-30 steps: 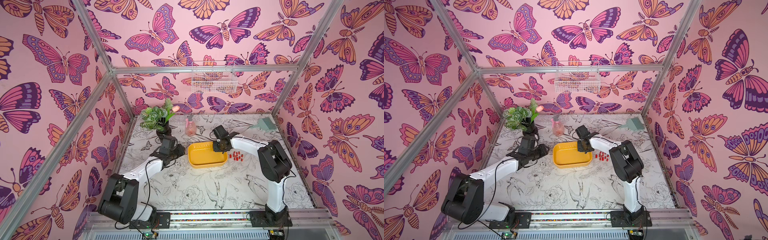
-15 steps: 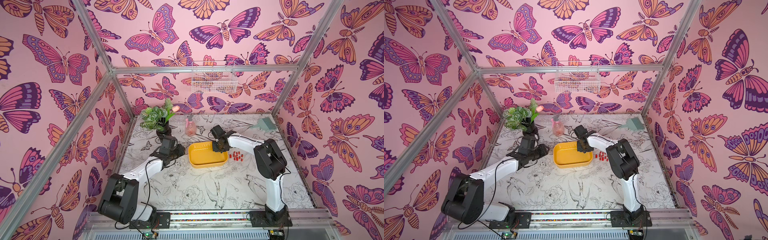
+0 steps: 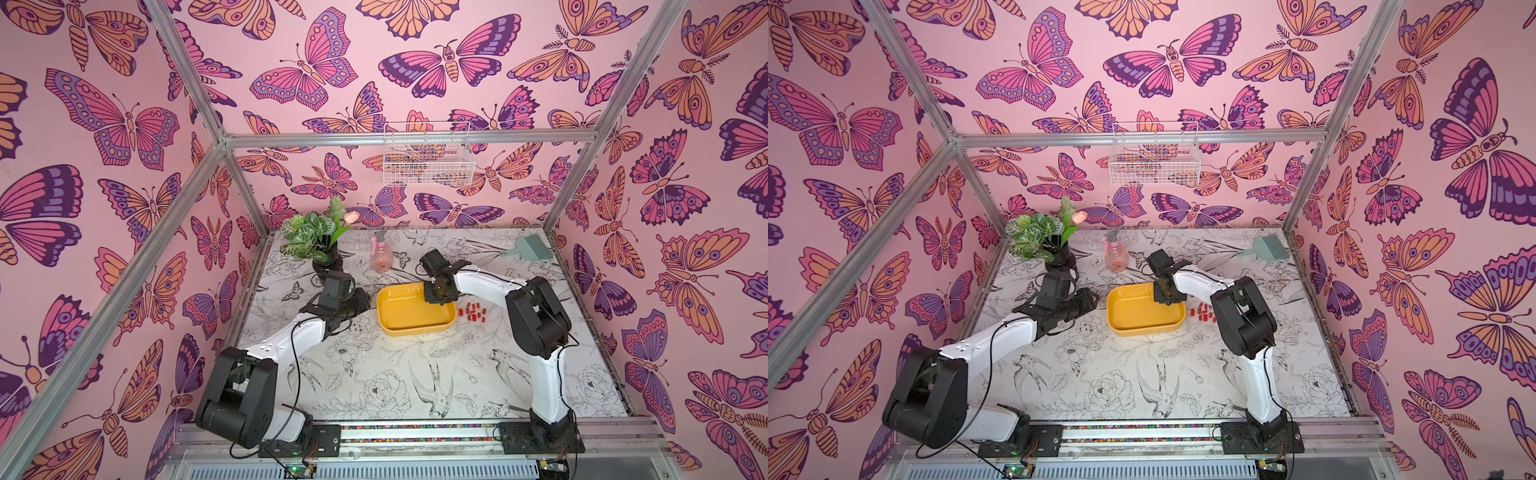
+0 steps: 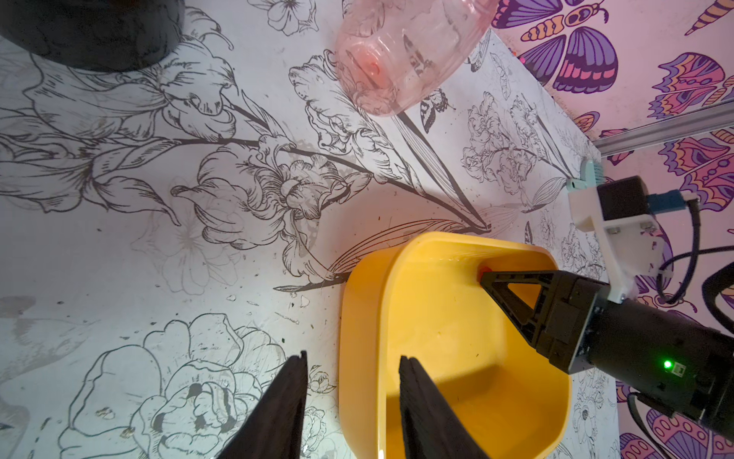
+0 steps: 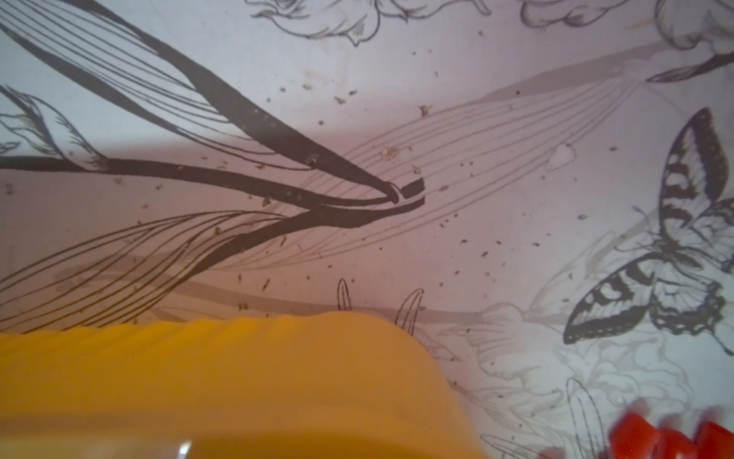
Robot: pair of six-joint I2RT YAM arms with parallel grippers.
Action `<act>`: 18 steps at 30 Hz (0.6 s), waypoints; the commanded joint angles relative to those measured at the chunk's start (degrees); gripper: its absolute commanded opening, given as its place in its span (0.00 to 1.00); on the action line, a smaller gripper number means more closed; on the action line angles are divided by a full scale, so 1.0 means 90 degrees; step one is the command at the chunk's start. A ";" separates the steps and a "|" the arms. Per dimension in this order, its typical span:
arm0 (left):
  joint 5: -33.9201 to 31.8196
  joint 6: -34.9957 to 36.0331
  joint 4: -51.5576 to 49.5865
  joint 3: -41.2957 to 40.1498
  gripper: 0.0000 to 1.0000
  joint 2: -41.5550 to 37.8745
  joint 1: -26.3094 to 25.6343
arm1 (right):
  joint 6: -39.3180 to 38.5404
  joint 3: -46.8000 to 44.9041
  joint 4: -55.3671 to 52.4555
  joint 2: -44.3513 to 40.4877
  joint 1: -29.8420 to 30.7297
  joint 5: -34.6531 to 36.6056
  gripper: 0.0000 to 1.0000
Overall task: Take the screw protection sleeves out of the storage box
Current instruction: Pick up the screw protection sleeve from the storage box.
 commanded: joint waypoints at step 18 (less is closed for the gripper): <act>0.0070 0.0063 0.0049 0.0108 0.43 0.0057 0.0056 | 0.0057 0.0207 -0.0061 0.0227 0.0019 -0.0185 0.21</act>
